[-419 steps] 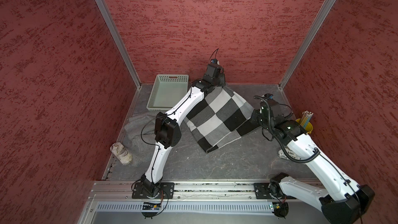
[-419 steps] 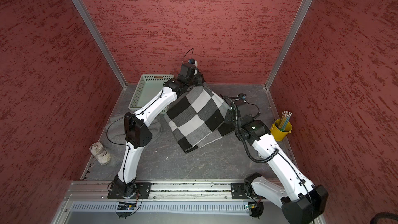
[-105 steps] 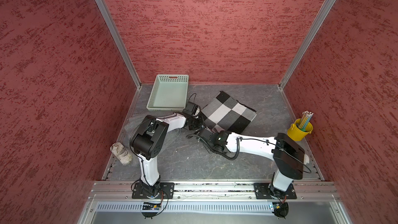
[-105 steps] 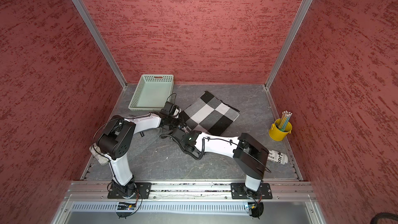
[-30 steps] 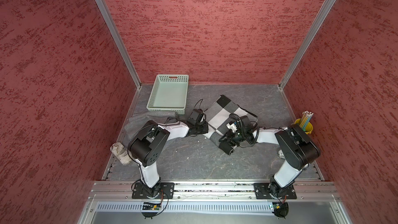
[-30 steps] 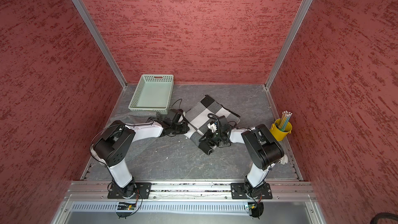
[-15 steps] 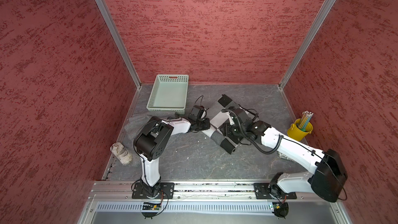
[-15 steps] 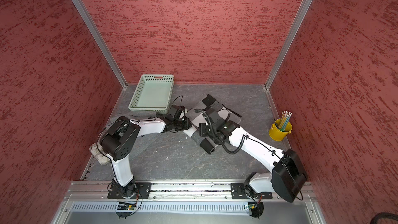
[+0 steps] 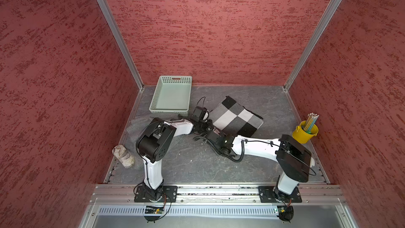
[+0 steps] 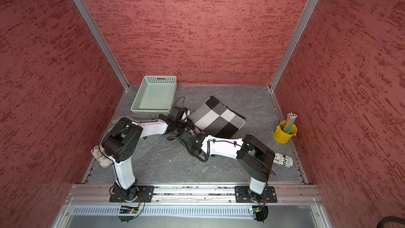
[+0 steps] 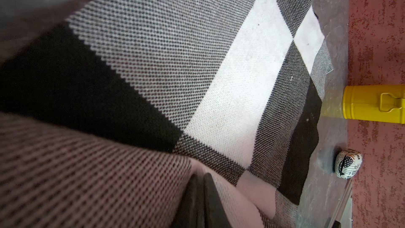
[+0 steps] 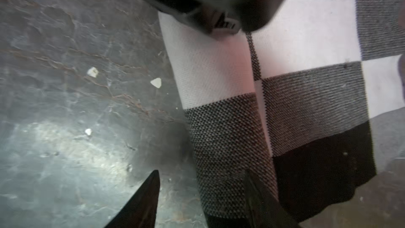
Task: Roll up the scarf and place it into the basket
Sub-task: Roll the scarf at the center of the board.
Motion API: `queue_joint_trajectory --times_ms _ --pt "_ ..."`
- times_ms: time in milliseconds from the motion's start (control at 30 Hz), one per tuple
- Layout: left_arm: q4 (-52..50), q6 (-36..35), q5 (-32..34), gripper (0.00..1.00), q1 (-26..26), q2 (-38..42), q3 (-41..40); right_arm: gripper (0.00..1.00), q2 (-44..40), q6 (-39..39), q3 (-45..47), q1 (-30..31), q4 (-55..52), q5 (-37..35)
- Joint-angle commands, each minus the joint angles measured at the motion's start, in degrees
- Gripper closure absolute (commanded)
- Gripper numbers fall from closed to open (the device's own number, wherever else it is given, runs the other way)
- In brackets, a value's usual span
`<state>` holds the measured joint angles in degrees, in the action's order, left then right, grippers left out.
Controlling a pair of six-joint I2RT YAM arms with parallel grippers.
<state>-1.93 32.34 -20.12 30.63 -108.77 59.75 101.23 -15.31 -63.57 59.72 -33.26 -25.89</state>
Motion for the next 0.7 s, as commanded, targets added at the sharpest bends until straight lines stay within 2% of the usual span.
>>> queue_joint_trajectory --times_ms 0,233,333,433,500,533,567,667 --pt "-2.8 -0.3 -0.3 0.88 -0.6 -1.4 0.7 0.35 1.7 2.3 1.3 -0.8 2.3 -4.9" --pt "-3.6 -0.6 -1.2 0.83 -2.2 0.8 1.1 0.35 3.8 2.0 4.8 -4.7 5.5 1.3" --pt "-4.0 -0.6 -1.6 0.80 -3.7 3.4 1.2 0.39 5.4 1.0 5.5 -6.0 5.1 3.6" --pt "-4.8 -0.7 -1.0 0.76 -5.3 7.7 0.8 0.56 6.8 -0.4 5.6 -7.1 5.0 6.1" --pt "-5.6 -1.2 0.2 0.73 -6.0 11.3 0.0 0.73 7.4 -2.8 4.4 -7.5 3.7 6.9" --pt "-6.1 -1.5 1.1 0.73 -6.2 12.8 -0.4 0.78 7.5 -3.9 3.7 -7.6 3.2 8.3" --pt "-6.9 -1.8 2.5 0.72 -6.2 14.6 -1.0 0.83 7.0 -5.5 3.0 -7.8 3.1 11.4" --pt "-7.7 -2.0 4.7 0.72 -6.2 19.2 -3.5 0.87 4.1 -11.2 2.9 -8.8 6.1 23.9"
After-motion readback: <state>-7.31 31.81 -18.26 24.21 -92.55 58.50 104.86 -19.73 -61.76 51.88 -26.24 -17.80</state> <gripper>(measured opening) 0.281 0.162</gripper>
